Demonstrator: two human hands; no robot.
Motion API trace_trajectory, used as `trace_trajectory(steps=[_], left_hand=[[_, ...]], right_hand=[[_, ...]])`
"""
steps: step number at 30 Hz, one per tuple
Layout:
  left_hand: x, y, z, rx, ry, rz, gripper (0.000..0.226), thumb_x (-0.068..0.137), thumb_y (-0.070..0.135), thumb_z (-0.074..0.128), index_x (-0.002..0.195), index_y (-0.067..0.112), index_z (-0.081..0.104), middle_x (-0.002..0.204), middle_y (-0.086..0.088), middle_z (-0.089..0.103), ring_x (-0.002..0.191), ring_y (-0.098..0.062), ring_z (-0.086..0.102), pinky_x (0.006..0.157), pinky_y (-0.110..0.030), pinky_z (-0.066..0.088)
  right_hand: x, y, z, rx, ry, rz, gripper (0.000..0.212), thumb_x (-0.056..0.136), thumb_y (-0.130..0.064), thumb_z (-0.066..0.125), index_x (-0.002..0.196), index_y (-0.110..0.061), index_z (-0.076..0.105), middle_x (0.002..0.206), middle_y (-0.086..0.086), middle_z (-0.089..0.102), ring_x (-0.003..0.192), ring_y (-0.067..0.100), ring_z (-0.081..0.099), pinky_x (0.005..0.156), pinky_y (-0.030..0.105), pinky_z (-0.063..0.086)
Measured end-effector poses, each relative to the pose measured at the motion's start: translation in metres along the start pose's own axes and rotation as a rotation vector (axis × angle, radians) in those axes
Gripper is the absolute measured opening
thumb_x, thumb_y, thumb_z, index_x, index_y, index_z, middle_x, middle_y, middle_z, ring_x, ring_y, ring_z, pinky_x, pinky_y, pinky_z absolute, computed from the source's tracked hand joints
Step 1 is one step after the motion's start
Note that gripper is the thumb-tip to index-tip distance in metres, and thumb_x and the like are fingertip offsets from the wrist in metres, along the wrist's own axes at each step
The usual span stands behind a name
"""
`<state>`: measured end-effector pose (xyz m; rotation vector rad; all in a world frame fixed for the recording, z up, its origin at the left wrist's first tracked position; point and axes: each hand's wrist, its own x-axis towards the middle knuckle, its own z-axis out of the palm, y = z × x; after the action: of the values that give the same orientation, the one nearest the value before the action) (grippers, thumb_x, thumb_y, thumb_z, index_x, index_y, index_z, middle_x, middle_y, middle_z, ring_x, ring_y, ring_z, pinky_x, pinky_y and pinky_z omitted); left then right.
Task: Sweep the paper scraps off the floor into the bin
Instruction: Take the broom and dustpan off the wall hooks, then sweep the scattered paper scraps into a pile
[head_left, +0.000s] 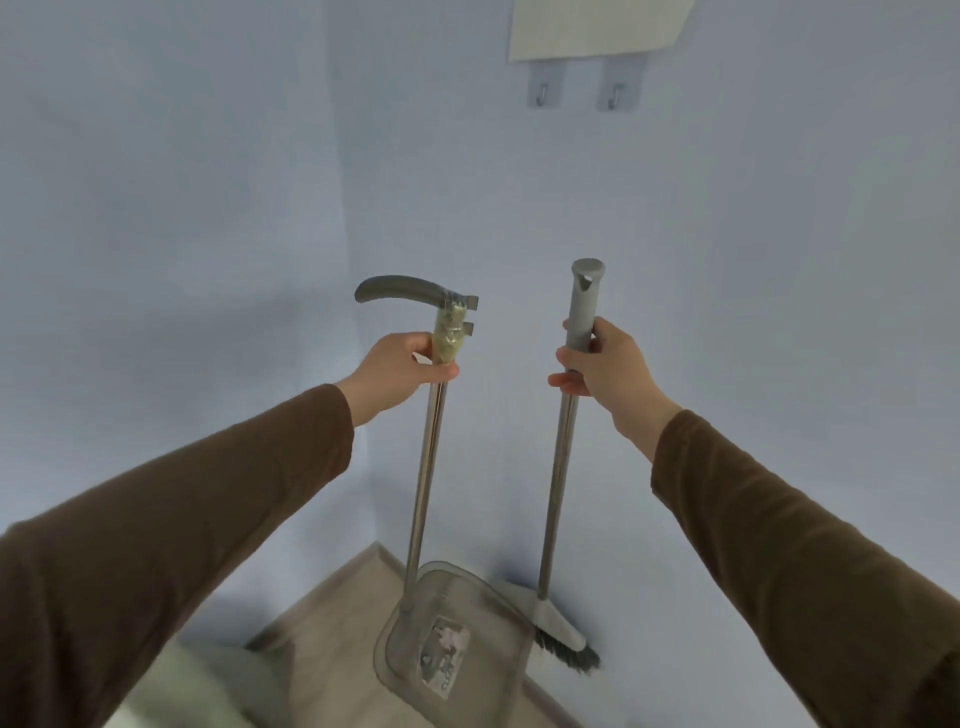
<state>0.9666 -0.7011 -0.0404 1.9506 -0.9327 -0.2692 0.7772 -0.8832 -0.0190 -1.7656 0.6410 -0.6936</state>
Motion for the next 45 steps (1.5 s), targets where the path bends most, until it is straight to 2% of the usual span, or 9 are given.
trace_trajectory(steps=[5,11,15,20,23,27,29,35,45], left_hand=[[-0.089,-0.052,0.024,-0.197,-0.172,-0.164,0.038,0.086,0.021,0.076,0.118,0.008,0.061,0.085,-0.012,0.064,0.059,-0.013,0.054,0.062,-0.025,0.053],[-0.173,-0.103,0.043,-0.59,-0.439,-0.392,0.038,0.094,0.0,0.061,0.131,0.008,0.06,0.13,-0.019,0.062,0.107,-0.026,0.065,0.092,-0.04,0.058],[-0.224,-0.109,0.057,-0.983,-0.499,-0.704,0.06,0.094,0.039,0.064,0.137,0.001,0.049,0.14,-0.028,0.054,0.124,-0.045,0.058,0.103,-0.059,0.047],[-0.278,-0.091,0.075,-0.67,-0.7,-0.811,0.098,0.065,0.076,0.07,0.12,-0.003,0.054,0.124,-0.029,0.058,0.114,-0.046,0.063,0.104,-0.058,0.047],[-0.317,-0.083,0.092,-0.566,-0.659,-0.875,0.082,0.064,0.054,0.088,0.116,0.0,0.056,0.121,-0.027,0.061,0.116,-0.05,0.062,0.105,-0.057,0.047],[-0.383,-0.074,0.12,-0.536,-0.493,-0.955,0.055,0.077,0.027,0.083,0.117,-0.002,0.058,0.117,-0.023,0.063,0.104,-0.041,0.068,0.098,-0.051,0.054],[-0.42,-0.069,0.133,-0.483,-0.433,-1.007,0.036,0.082,0.017,0.078,0.107,-0.004,0.064,0.113,-0.021,0.063,0.1,-0.038,0.069,0.096,-0.047,0.056],[-0.525,-0.054,0.141,-0.363,-0.281,-1.11,0.044,0.083,0.008,0.077,0.121,-0.006,0.06,0.121,-0.018,0.062,0.094,-0.03,0.073,0.088,-0.038,0.06],[-0.677,-0.034,0.125,-0.343,-0.045,-1.067,0.038,0.083,0.03,0.08,0.104,0.0,0.067,0.106,-0.016,0.064,0.091,-0.026,0.068,0.091,-0.038,0.06]], right_hand=[[-0.066,0.044,0.016,0.244,-0.132,0.198,0.034,0.095,0.002,0.047,0.125,-0.007,0.059,0.11,0.013,0.056,0.096,0.037,0.073,0.091,0.043,0.059],[-0.122,0.087,0.028,0.61,-0.154,0.543,0.043,0.101,-0.041,0.05,0.114,-0.003,0.065,0.122,0.016,0.061,0.093,0.038,0.068,0.089,0.054,0.057],[-0.154,0.116,0.039,0.529,-0.248,0.744,0.053,0.087,-0.056,0.065,0.107,-0.007,0.061,0.107,0.013,0.059,0.101,0.034,0.062,0.081,0.051,0.06],[-0.201,0.157,0.036,0.43,-0.454,0.945,0.065,0.064,-0.055,0.087,0.1,-0.011,0.057,0.093,0.009,0.053,0.092,0.031,0.058,0.082,0.05,0.059],[-0.24,0.18,0.031,0.446,-0.583,1.024,0.013,0.093,-0.02,0.07,0.094,-0.007,0.066,0.089,0.008,0.055,0.082,0.024,0.057,0.083,0.049,0.06],[-0.302,0.206,0.022,0.416,-0.645,1.08,0.01,0.097,0.008,0.051,0.101,0.006,0.06,0.12,0.028,0.046,0.115,0.05,0.054,0.067,0.056,0.058],[-0.337,0.217,0.015,0.367,-0.655,1.143,0.007,0.097,0.009,0.049,0.097,0.005,0.055,0.123,0.03,0.044,0.12,0.049,0.054,0.061,0.051,0.058],[-0.419,0.248,-0.005,0.171,-0.715,1.252,0.012,0.1,-0.005,0.05,0.09,0.001,0.051,0.075,0.012,0.05,0.039,0.01,0.053,0.035,0.017,0.049],[-0.561,0.258,-0.007,0.058,-0.761,1.187,0.018,0.1,-0.02,0.059,0.091,-0.007,0.05,0.072,0.006,0.048,0.04,0.007,0.048,0.037,0.016,0.047]])
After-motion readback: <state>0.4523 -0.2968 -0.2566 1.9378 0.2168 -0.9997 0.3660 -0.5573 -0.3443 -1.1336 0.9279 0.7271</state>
